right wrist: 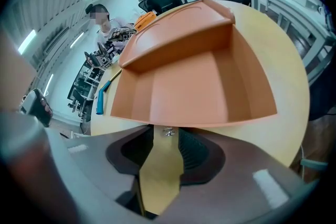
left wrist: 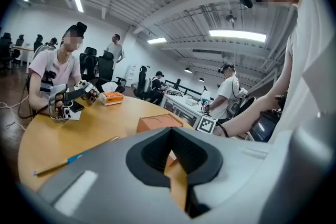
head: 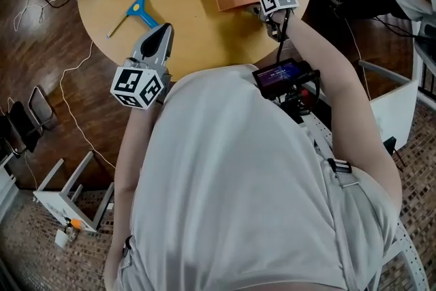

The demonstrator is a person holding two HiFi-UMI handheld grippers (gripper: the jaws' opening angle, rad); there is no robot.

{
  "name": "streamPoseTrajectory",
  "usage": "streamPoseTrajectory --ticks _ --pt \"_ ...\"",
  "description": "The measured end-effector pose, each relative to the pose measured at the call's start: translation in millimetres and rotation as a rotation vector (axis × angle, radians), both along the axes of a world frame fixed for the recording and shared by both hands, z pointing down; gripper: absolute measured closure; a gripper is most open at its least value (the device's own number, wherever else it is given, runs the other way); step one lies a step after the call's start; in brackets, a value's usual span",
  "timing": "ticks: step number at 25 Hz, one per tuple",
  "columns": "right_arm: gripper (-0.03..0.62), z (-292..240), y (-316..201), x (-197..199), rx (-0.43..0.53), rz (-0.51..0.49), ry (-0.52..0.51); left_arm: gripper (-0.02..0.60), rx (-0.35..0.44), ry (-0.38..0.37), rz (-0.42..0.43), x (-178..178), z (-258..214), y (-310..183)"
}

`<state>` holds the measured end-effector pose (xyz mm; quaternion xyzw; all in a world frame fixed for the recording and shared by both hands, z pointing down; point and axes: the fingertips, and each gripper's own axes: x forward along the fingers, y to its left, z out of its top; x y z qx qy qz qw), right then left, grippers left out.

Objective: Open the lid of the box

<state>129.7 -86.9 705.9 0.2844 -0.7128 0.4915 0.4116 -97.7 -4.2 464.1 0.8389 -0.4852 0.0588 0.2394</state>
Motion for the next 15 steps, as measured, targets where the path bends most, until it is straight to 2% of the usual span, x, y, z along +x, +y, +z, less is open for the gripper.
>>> streamPoseTrajectory --ticks 4,7,12,15 --pt "0.444 -17 -1 4 0.023 0.021 -0.021 0.581 0.009 0.013 0.007 -1 3 -6" --pt "0.464 -41 -4 -7 0.078 -0.036 -0.109 0.581 0.02 0.024 0.015 -1 6 -13" --pt "0.582 -145 -14 -43 0.307 -0.164 -0.407 0.581 0.06 0.025 0.017 4 -16 -20" --pt "0.591 -218 -1 -57 0.427 -0.24 -0.599 0.581 0.073 0.042 0.004 14 -24 -16"
